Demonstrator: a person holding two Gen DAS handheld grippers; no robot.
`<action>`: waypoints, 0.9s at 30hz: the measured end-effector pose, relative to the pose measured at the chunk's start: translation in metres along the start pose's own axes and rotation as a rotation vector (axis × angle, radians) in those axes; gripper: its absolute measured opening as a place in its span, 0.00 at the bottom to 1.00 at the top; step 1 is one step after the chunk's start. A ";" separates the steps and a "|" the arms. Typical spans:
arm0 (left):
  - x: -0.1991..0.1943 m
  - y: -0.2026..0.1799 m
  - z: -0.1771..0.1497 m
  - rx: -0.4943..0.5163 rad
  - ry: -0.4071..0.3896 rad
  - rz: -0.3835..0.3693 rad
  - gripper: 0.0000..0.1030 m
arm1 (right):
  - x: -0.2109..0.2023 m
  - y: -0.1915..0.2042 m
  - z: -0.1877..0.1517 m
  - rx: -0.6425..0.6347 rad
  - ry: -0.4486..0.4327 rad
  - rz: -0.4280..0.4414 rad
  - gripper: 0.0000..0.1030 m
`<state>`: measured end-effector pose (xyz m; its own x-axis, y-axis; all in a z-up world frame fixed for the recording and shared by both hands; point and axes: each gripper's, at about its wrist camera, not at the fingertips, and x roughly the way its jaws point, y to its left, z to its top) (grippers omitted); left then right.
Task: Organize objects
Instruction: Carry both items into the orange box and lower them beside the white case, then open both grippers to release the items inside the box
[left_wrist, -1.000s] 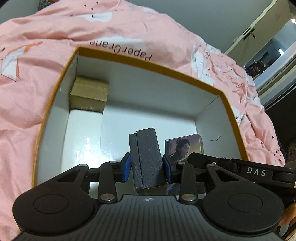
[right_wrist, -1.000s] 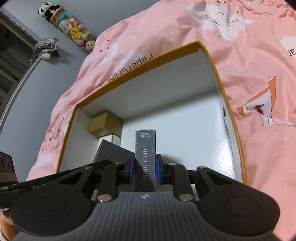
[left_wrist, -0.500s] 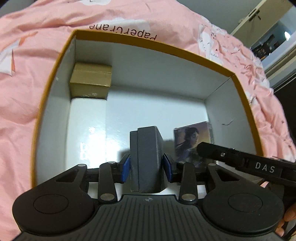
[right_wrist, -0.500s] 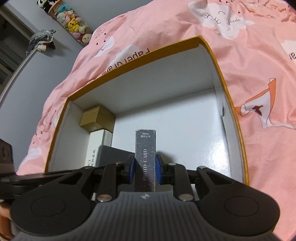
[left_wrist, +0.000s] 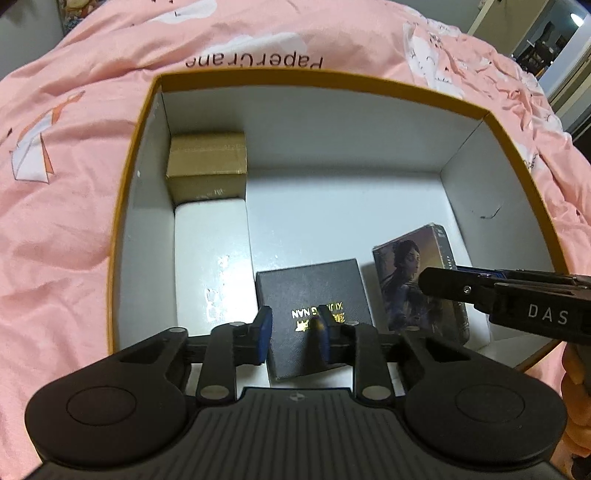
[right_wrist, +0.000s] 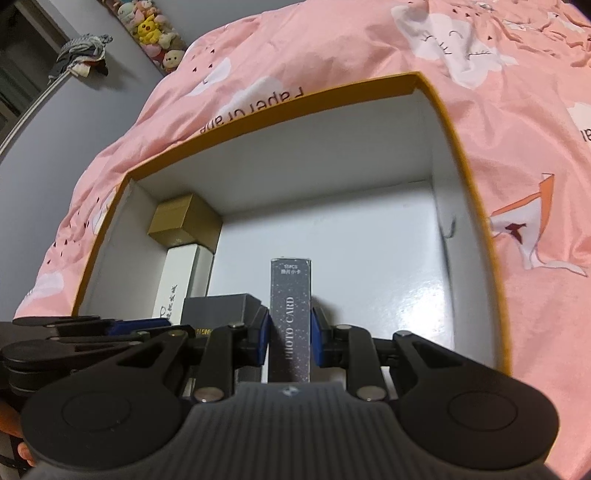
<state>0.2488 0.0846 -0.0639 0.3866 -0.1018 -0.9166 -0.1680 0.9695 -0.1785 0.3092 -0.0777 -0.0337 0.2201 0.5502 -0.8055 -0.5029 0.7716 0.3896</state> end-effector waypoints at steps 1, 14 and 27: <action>0.002 0.000 0.000 0.000 -0.001 0.001 0.27 | 0.001 0.001 0.000 -0.001 0.005 0.006 0.23; -0.014 0.009 -0.012 -0.037 -0.064 -0.052 0.27 | 0.021 -0.001 0.009 0.030 0.178 0.019 0.25; -0.007 -0.005 0.015 0.068 -0.057 -0.055 0.27 | 0.035 0.019 0.017 -0.202 0.304 -0.162 0.40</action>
<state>0.2601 0.0836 -0.0513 0.4445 -0.1439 -0.8841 -0.0843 0.9759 -0.2012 0.3216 -0.0386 -0.0468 0.0679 0.2833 -0.9566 -0.6429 0.7456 0.1752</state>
